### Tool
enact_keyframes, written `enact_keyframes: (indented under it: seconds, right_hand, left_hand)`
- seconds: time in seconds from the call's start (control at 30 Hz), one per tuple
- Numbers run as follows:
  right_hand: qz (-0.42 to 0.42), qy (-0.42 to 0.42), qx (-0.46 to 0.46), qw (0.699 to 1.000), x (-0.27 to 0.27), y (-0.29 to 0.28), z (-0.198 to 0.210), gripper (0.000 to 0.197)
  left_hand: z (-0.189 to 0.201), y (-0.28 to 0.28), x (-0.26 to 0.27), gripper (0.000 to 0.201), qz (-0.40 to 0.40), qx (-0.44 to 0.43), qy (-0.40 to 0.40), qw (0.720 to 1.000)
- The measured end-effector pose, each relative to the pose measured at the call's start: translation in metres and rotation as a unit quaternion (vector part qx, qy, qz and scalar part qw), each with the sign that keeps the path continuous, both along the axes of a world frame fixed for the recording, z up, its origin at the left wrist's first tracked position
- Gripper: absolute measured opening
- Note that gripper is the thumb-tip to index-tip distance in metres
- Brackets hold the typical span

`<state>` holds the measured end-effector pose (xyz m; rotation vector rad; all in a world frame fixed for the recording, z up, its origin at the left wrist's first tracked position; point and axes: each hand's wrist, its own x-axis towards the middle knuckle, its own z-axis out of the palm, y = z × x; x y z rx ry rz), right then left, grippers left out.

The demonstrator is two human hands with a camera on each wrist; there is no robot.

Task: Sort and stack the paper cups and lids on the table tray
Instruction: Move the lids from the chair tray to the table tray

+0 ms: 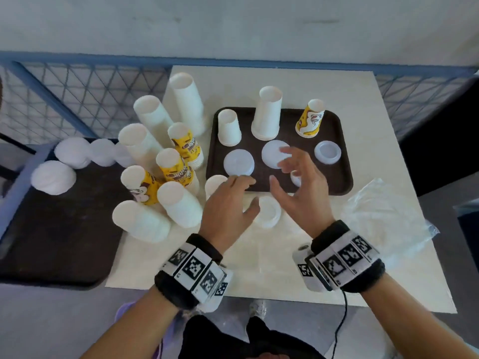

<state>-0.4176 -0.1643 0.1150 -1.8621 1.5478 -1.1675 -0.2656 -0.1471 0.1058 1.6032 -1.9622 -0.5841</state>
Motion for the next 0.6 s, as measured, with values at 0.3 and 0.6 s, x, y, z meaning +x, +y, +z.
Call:
enact_keyframes:
  seconds: [0.3, 0.6]
  right_hand:
    - [0.24, -0.002, 0.037, 0.97, 0.227, -0.025, 0.066, 0.022]
    - [0.244, 0.156, 0.231, 0.929, 0.409, -0.057, 0.022, 0.037]
  left_hand:
    - [0.065, 0.004, 0.192, 0.024, 0.191, -0.06, 0.022, 0.98]
    - [0.014, -0.017, 0.37, 0.022, 0.222, 0.106, -0.036, 0.969]
